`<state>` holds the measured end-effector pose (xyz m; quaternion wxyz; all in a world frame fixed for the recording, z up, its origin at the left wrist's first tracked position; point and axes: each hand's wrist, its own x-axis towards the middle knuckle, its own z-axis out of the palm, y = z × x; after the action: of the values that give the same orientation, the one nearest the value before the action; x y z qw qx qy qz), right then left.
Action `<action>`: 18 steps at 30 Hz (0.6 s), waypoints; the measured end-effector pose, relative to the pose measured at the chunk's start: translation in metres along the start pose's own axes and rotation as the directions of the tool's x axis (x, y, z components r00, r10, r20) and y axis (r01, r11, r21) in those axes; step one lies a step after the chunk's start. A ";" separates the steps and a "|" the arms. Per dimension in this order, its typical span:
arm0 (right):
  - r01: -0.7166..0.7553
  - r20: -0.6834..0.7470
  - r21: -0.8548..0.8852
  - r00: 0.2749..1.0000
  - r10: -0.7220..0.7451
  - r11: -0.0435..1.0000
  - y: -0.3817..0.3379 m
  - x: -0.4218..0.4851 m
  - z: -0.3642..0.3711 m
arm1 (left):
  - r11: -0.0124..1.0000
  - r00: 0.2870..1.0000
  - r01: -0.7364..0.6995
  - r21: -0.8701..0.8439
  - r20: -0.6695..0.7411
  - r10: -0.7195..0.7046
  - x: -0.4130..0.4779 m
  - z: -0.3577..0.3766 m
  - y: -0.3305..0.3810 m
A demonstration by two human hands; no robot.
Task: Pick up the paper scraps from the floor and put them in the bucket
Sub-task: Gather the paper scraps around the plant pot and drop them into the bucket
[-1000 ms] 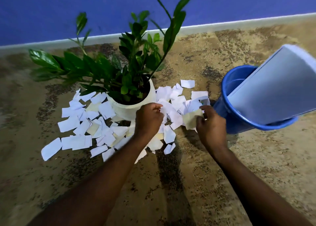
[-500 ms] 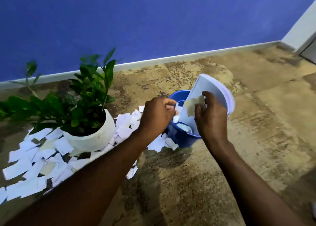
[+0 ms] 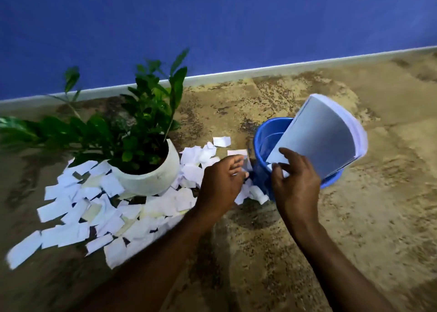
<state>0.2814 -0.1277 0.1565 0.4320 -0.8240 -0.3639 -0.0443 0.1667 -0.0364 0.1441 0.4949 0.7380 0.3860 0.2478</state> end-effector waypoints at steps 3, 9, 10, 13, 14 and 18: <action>0.020 0.135 0.007 0.991 -0.021 1.000 -0.001 -0.019 0.023 | 0.992 0.995 0.062 0.108 -0.084 -0.053 -0.019 -0.016 -0.039; 0.042 0.521 -0.011 0.853 -0.030 0.999 0.015 -0.080 0.087 | 0.906 0.951 0.304 0.293 -0.144 -0.273 -0.055 -0.045 -0.127; 0.054 0.575 -0.024 0.817 -0.030 0.998 0.019 -0.090 0.098 | 0.881 0.940 0.339 0.329 -0.136 -0.311 -0.059 -0.048 -0.138; 0.016 0.679 -0.078 0.733 0.042 0.997 0.031 -0.115 0.126 | 0.821 0.908 0.410 0.397 -0.097 -0.407 -0.067 -0.052 -0.161; -0.009 0.704 -0.091 0.707 0.071 0.996 0.034 -0.121 0.135 | 0.798 0.896 0.426 0.427 -0.074 -0.439 -0.068 -0.052 -0.166; 0.008 0.715 -0.121 0.694 0.082 0.993 0.044 -0.133 0.161 | 0.682 0.885 0.338 0.649 0.028 -0.465 -0.068 -0.044 -0.182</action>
<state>0.1735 -0.0979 -0.0249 0.2084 -0.8064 -0.4838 0.2688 0.0353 -0.0297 -0.0056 0.2973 0.7764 0.5496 -0.0819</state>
